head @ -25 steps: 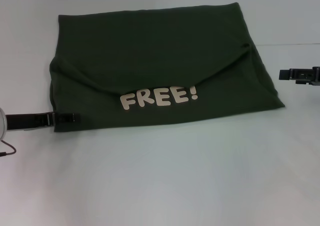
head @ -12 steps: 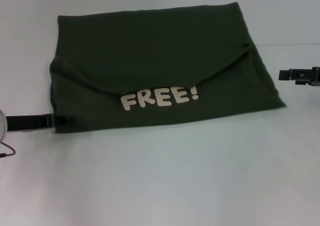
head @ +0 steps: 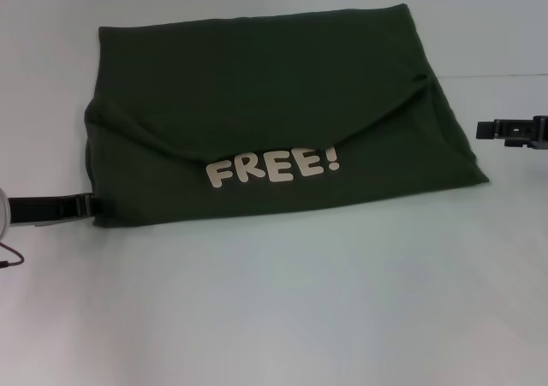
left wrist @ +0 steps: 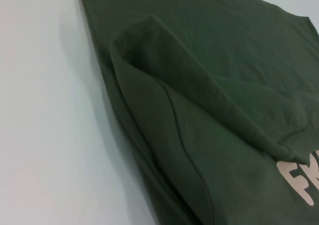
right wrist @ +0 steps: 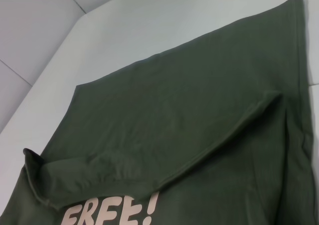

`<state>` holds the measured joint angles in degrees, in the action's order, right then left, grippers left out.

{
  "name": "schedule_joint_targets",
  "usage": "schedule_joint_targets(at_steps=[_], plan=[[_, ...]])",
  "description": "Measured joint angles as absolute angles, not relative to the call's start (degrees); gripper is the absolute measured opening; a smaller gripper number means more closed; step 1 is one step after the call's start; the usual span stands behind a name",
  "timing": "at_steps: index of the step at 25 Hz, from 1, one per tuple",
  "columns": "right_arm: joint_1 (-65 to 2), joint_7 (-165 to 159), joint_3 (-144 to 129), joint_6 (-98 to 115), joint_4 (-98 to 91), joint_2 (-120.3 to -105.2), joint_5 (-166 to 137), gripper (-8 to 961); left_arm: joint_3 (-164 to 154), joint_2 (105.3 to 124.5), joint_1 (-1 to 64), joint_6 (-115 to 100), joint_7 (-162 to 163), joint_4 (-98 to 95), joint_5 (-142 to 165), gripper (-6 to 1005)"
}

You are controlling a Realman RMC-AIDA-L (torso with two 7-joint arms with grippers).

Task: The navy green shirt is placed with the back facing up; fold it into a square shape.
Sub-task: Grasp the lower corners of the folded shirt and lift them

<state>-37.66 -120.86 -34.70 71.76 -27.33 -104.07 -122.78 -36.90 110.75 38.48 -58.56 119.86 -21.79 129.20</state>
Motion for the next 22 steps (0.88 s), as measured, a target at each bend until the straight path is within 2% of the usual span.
schedule_joint_targets(at_steps=[4,6,11,13,17,22], plan=[[-38.1,-122.3,-35.3,72.6,-27.4,-103.83,-122.8,818,-36.8,110.73,38.5,-58.9,119.9,-21.8,129.2,39],[-38.5,-124.6,-37.1,72.9,-27.9,-103.45,-122.8,818,-36.8,110.73,38.7,-59.3,119.9,-21.8,129.2,39],[-40.9,-133.7,-43.4,73.2,-28.6,-101.40,-124.7,817,-36.8,110.73,38.9,-60.4,119.9,-22.0,129.2,39],[-42.1,-136.5,-44.1,73.3,-28.7,-101.10,-127.7,817,-36.8,110.71,38.9,-60.7,119.9,-22.0,129.2,39],[-44.6,-139.5,-44.2,72.4,-28.8,-101.48,-134.6,817,-36.8,110.59,38.9,-61.1,120.2,-22.1,129.2,40],[-45.7,-139.2,-44.3,69.5,-28.7,-102.98,-137.2,817,-36.8,110.57,38.9,-61.3,120.3,-22.2,129.2,40]])
